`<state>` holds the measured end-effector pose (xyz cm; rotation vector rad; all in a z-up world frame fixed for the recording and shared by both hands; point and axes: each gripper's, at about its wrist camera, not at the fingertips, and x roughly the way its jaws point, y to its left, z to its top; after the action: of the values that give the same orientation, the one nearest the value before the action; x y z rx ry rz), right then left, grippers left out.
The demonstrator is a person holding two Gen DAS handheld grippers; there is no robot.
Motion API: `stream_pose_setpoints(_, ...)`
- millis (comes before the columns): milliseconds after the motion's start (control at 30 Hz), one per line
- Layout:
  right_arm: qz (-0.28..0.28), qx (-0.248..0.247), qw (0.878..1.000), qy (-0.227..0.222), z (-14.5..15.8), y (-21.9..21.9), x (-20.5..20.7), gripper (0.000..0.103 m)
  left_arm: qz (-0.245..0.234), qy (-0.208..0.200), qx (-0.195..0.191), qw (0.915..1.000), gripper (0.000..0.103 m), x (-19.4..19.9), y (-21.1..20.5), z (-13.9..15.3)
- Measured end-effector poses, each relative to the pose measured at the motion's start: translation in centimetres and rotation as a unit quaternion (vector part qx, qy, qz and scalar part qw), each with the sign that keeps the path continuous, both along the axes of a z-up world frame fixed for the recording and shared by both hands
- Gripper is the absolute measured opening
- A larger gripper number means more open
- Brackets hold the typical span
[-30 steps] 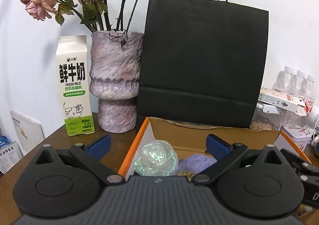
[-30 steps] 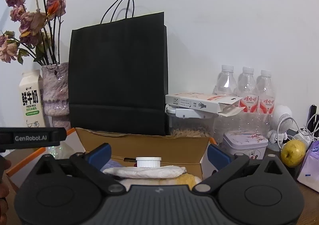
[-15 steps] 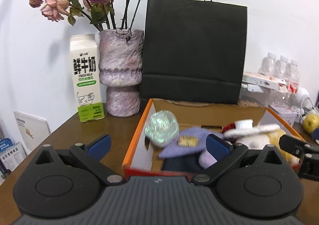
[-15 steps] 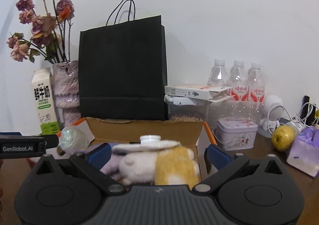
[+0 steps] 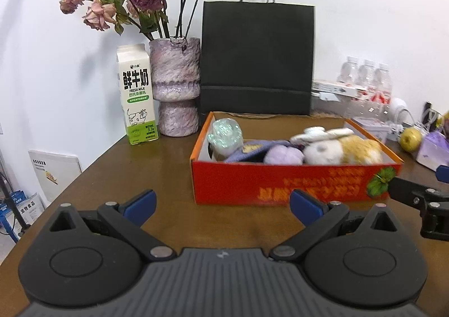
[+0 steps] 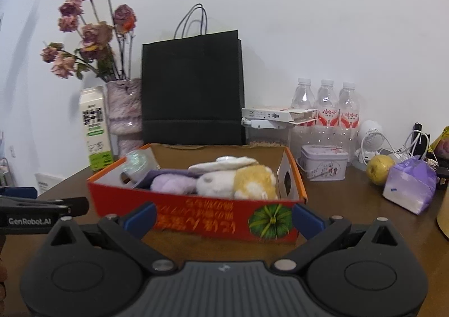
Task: Organize objects
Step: 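Withdraw both tools from the box back over the table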
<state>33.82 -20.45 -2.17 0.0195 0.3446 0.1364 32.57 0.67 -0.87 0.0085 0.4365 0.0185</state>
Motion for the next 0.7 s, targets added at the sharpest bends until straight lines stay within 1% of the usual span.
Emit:
stream_pose_setpoints(100, 0.011, -0.001, 1.0, 0.004, 0.7, 0.2, -2.8, 0.103, -0.005, -0.001, -0.002, 1.0, 0.103, -3.0, -0.1, 0.5)
stream_pose_setpoints(233, 0.016, -0.009, 1.0, -0.004, 2.0, 0.5, -7.2, 0.103, -0.004, 0.003, 0.0, 1.0, 0.103, -6.9, -0.2, 1.3)
stream_pose_setpoints(400, 0.02, 0.0, 1.0, -0.005, 3.0, 0.3, -12.4, 0.103, -0.002, 0.004, 0.001, 1.0, 0.103, -11.8, 0.2, 2.9)
stream_pose_setpoints(533, 0.021, 0.002, 1.0, -0.008, 3.5, 0.2, -15.9, 0.103, -0.001, 0.007, -0.001, 1.0, 0.103, -15.2, 0.3, 3.7)
stream_pose_setpoints(700, 0.024, 0.004, 1.0, -0.015, 4.2, 0.1, -19.0, 0.103, -0.002, 0.001, 0.003, 1.0, 0.103, -18.4, 0.1, 4.4)
